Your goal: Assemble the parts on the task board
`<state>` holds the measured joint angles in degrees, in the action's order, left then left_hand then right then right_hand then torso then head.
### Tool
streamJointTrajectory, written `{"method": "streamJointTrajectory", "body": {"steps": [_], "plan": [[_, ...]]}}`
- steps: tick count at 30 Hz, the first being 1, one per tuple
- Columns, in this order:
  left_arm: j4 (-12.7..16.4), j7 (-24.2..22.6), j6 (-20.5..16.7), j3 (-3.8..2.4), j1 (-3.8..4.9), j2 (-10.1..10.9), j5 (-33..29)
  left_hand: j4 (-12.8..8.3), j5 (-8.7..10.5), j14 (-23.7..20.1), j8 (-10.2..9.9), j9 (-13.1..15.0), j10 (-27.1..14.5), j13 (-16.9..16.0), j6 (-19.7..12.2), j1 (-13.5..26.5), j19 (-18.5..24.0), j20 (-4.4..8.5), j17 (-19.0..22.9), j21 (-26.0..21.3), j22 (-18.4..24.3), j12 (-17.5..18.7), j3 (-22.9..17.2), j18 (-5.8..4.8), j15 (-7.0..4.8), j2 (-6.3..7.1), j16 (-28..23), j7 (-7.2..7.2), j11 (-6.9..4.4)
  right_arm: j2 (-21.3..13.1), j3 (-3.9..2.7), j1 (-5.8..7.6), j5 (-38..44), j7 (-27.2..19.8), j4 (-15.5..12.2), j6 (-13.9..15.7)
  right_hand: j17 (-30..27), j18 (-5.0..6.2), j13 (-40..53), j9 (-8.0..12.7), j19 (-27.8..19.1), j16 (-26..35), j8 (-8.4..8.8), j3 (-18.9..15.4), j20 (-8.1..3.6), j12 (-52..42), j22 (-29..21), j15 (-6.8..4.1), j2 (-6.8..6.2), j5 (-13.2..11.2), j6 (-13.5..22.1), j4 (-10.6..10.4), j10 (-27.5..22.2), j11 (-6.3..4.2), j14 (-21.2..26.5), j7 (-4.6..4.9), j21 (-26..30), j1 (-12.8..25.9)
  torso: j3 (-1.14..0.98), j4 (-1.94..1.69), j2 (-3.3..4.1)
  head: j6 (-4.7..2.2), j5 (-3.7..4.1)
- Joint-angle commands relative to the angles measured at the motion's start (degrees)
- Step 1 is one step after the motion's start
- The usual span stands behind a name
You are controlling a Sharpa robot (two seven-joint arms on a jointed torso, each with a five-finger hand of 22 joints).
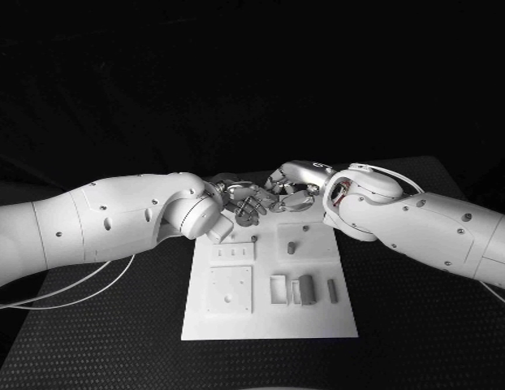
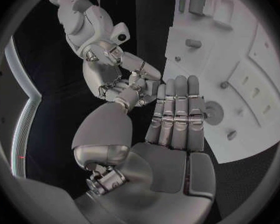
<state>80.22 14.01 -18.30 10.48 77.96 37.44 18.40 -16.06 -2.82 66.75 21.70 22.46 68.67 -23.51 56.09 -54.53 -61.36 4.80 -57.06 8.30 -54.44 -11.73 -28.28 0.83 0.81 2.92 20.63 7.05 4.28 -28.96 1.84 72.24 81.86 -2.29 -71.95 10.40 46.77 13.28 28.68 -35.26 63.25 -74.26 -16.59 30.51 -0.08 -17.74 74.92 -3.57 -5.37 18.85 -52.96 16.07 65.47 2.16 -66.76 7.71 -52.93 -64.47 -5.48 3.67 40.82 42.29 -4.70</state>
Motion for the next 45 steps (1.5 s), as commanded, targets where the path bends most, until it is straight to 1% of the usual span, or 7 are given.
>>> {"method": "streamJointTrajectory", "body": {"steps": [1,3,6,15,19,36,45], "plan": [[0.42,-1.10,0.78,-0.19,0.15,-0.43,-1.09,0.22,0.03,-0.10,-0.05,0.04,0.15,-0.14,0.11,1.20,-0.24,0.06,0.02,0.19,-0.14,-0.07,0.29,0.03,-0.02,0.33,0.38,0.27,0.00,0.45,0.11,-0.14,0.20,-1.09,-0.45,-1.46,-0.06,1.72,-0.03,-0.05,-0.05,0.13,-0.17,-0.10,-0.43,0.23,0.91,-0.06,0.05,0.34,-0.29,0.09,2.54,0.49,0.42,0.58,0.34,0.40,0.03,-0.02,0.00,0.06,0.09],[0.42,-1.15,0.74,-0.19,0.15,-0.47,-1.11,0.30,0.01,-0.15,-0.07,0.08,0.13,-0.23,0.08,2.14,-0.18,0.07,0.06,0.17,-0.28,-0.03,0.75,0.03,-0.01,0.85,0.43,0.28,0.01,0.46,0.11,-0.15,0.21,-1.07,-0.46,-1.43,-0.06,1.72,-0.03,-0.05,-0.05,0.13,-0.18,-0.10,-0.43,0.24,0.91,-0.06,0.06,0.34,-0.30,0.09,2.56,0.49,0.42,0.58,0.35,0.40,0.02,-0.01,0.00,0.08,0.13],[0.41,-1.09,0.60,-0.20,0.15,-0.48,-1.13,0.26,-0.01,-0.18,-0.08,0.12,0.14,-0.34,0.08,2.77,-0.15,0.11,0.10,0.16,-0.42,0.00,1.09,0.07,-0.04,0.92,0.49,0.26,-0.02,0.49,0.12,-0.15,0.22,-1.05,-0.49,-1.47,-0.07,1.72,-0.03,-0.06,-0.05,0.13,-0.18,-0.10,-0.43,0.26,0.90,-0.07,0.08,0.34,-0.31,0.09,2.58,0.48,0.43,0.58,0.36,0.41,0.02,0.00,0.01,0.08,0.14],[0.38,-0.58,0.10,-0.20,0.15,-0.30,-1.01,-0.30,0.01,0.14,0.14,0.35,0.55,-0.75,0.48,1.46,-0.46,0.28,0.12,0.29,-0.91,-0.11,-0.28,0.24,-0.27,-1.10,0.92,0.02,-0.26,0.43,0.12,-0.17,0.27,-1.01,-0.50,-1.58,-0.07,1.72,-0.04,-0.08,-0.05,0.14,-0.19,-0.11,-0.42,0.32,0.90,-0.08,0.13,0.34,-0.35,0.07,2.68,0.47,0.44,0.56,0.37,0.44,-0.04,-0.02,0.00,0.23,0.12],[0.39,-0.43,0.14,-0.20,0.15,-0.24,-0.90,-0.37,0.02,0.55,0.40,0.56,1.04,-1.05,0.93,0.44,-0.88,0.40,0.04,0.51,-1.25,-0.32,-1.36,0.28,-0.44,-1.66,1.32,-0.18,-0.46,0.41,0.13,-0.18,0.33,-0.97,-0.42,-1.69,-0.07,1.72,-0.05,-0.09,-0.05,0.14,-0.19,-0.12,-0.42,0.34,0.90,-0.09,0.13,0.34,-0.36,0.07,2.70,0.46,0.44,0.56,0.38,0.46,-0.01,-0.01,0.01,0.20,0.17],[0.41,-0.17,0.16,-0.21,0.14,-0.08,-0.89,-0.31,0.03,0.74,0.52,0.72,1.30,-1.31,1.12,0.49,-1.10,0.48,-0.01,0.63,-1.58,-0.38,-1.66,0.23,-0.54,-1.24,1.61,-0.26,-0.56,0.40,0.14,-0.38,0.75,-0.72,-0.15,-2.37,-0.08,1.72,-0.07,-0.12,-0.04,0.15,-0.19,-0.13,-0.41,0.44,0.89,-0.10,0.18,0.34,-0.40,0.07,2.81,0.45,0.45,0.54,0.40,0.50,0.01,-0.04,0.03,0.41,0.23],[0.25,0.52,-0.22,-0.22,0.14,0.04,-0.64,-0.30,0.04,1.95,1.26,1.35,2.67,-2.07,2.31,1.60,-2.36,1.04,-0.37,1.36,-2.49,-1.01,-0.97,0.41,-1.17,-0.01,2.78,-0.82,-1.20,0.43,0.14,-0.41,0.78,-0.72,-0.10,-2.29,-0.09,1.72,-0.07,-0.14,-0.02,0.15,-0.20,-0.14,-0.41,0.47,0.89,-0.12,0.21,0.34,-0.43,0.06,2.88,0.43,0.44,0.52,0.41,0.52,-0.01,-0.05,0.03,0.49,0.26]]}}
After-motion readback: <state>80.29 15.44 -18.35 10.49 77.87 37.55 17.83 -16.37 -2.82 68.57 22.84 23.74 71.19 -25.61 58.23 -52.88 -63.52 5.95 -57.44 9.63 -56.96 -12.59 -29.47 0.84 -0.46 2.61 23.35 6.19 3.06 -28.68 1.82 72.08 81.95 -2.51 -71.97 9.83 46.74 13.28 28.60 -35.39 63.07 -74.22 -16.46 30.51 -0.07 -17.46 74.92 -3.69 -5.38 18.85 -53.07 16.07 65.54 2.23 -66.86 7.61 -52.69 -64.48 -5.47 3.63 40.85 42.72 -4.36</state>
